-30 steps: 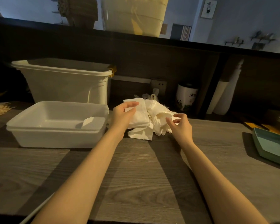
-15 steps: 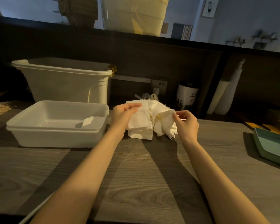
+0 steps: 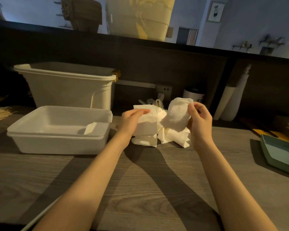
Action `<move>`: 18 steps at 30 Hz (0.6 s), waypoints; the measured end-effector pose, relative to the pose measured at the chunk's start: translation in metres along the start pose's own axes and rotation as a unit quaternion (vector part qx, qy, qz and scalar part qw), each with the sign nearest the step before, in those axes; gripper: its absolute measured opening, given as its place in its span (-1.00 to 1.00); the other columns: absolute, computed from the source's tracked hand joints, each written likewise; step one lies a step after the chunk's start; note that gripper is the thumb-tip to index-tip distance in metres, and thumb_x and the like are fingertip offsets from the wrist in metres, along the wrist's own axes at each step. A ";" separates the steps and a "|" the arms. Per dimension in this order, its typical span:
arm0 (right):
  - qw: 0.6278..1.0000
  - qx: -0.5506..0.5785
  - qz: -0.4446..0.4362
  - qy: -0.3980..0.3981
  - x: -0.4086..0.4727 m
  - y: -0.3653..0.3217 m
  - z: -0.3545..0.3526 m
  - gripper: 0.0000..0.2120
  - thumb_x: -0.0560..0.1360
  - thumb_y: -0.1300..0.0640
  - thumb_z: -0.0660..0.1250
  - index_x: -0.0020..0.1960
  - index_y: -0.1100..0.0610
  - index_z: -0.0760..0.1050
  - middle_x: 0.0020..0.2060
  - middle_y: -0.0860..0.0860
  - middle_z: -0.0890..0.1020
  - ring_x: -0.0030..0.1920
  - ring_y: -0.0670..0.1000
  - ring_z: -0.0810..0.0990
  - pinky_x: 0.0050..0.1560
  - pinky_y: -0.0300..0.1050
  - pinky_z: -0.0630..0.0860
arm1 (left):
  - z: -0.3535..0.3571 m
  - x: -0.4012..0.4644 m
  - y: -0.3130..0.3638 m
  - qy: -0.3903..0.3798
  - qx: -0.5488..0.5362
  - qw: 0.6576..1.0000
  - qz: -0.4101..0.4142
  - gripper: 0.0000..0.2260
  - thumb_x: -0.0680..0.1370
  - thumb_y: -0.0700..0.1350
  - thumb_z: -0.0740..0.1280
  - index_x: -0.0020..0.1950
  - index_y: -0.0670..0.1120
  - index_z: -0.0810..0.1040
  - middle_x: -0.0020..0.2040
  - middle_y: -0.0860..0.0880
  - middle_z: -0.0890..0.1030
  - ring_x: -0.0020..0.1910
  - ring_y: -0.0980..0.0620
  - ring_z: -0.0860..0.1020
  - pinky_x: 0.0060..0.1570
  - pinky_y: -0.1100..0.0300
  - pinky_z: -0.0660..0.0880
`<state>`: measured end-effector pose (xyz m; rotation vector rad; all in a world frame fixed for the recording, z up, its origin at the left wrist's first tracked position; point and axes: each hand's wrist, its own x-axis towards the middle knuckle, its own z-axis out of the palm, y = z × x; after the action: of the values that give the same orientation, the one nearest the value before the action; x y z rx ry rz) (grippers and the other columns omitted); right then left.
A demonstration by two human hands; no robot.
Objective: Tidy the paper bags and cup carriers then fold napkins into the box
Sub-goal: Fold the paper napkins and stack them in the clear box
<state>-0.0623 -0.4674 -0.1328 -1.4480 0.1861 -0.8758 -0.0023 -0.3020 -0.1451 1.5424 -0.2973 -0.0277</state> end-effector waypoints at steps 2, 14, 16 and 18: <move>1.000 -0.006 0.018 -0.018 -0.003 0.002 0.004 -0.81 0.58 0.08 0.22 0.13 0.14 0.48 -0.14 -0.07 0.54 -0.15 -0.11 0.52 -0.20 -0.23 0.48 | 0.004 -0.003 -0.001 -0.038 0.002 0.999 -0.016 -0.78 0.55 0.07 0.25 0.09 0.01 0.57 0.10 -0.04 0.52 0.02 -0.02 0.49 -0.06 0.13 0.48; 0.996 -0.086 0.021 -0.006 -0.012 0.015 0.017 -0.83 0.57 0.10 0.24 0.13 0.11 0.46 -0.10 -0.10 0.54 -0.15 -0.15 0.55 -0.33 -0.40 0.50 | 0.021 -0.014 0.000 -0.173 0.000 0.985 0.002 -0.83 0.60 0.00 0.18 -0.05 0.01 0.54 -0.06 0.09 0.57 -0.01 0.12 0.53 0.03 0.21 0.47; 0.995 -0.093 0.017 -0.008 -0.014 0.016 0.018 -0.85 0.58 0.10 0.24 0.12 0.11 0.46 -0.12 -0.13 0.52 -0.16 -0.17 0.54 -0.36 -0.42 0.48 | 0.021 -0.011 -0.002 -0.158 0.009 0.987 -0.001 -0.83 0.59 0.00 0.21 -0.05 -0.03 0.56 -0.02 0.04 0.58 0.04 0.06 0.54 0.04 0.16 0.48; 0.994 -0.105 0.002 -0.004 -0.016 0.016 0.019 -0.83 0.57 0.11 0.25 0.13 0.12 0.45 -0.11 -0.13 0.52 -0.13 -0.17 0.54 -0.34 -0.41 0.47 | 0.020 -0.010 -0.005 -0.145 0.008 0.989 -0.006 -0.84 0.58 -0.01 0.23 -0.06 -0.04 0.56 -0.02 0.02 0.58 0.03 0.03 0.55 0.05 0.12 0.50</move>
<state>-0.0555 -0.4445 -0.1504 -1.6457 0.2830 -0.8670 -0.0153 -0.3196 -0.1513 1.5556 -0.5197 -0.2619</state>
